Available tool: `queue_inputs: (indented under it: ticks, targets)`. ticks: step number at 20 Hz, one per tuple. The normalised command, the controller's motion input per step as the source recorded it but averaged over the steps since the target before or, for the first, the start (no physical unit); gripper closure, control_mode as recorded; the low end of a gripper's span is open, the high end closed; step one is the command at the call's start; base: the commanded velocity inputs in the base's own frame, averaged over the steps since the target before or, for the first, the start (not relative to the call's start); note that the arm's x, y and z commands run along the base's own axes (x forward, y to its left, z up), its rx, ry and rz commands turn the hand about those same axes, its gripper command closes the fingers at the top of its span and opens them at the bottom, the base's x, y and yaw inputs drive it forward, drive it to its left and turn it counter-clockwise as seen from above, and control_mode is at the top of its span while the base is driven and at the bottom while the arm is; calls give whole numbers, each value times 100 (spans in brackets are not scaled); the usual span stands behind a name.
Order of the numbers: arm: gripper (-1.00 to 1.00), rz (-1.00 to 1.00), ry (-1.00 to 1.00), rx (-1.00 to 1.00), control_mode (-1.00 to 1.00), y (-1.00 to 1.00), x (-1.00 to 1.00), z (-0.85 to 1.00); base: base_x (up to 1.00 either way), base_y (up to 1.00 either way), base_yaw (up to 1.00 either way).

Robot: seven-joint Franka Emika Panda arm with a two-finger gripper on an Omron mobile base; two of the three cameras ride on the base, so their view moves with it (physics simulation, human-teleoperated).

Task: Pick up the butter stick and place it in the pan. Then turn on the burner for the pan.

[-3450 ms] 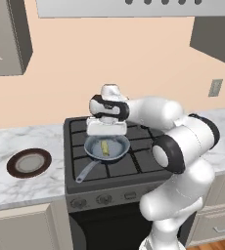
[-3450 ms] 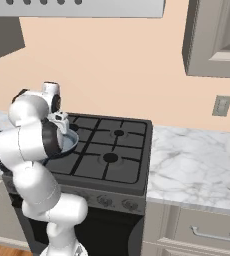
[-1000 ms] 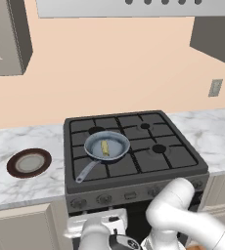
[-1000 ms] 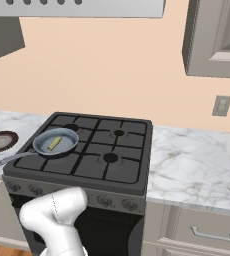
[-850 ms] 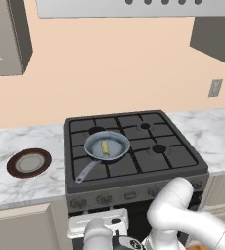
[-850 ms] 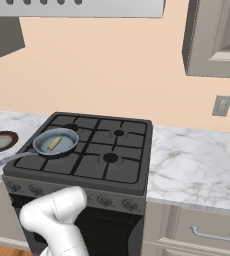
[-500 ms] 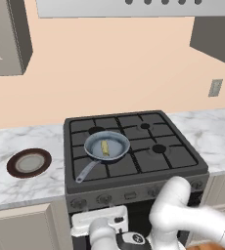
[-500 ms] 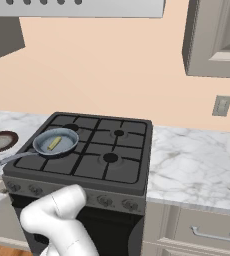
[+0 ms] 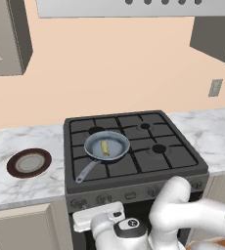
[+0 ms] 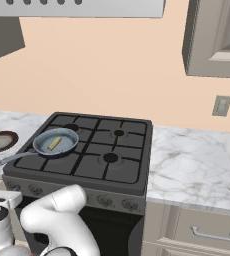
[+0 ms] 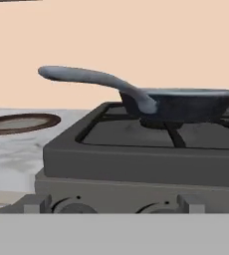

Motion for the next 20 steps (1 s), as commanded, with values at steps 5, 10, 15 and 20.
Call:
queue_inputs:
  ticks: [5,10,15,20]
  targets:
    - [-100,0,-2,1,-100,32,11,-37,0,0,0]
    - [-100,0,-5,1,-100,32,0,-32,0,0,0]
    - [-100,-4,-5,2,-100,17,0,-7,0,0,0]
    - [-100,-6,-1,1,-100,0,0,0,0,0,0]
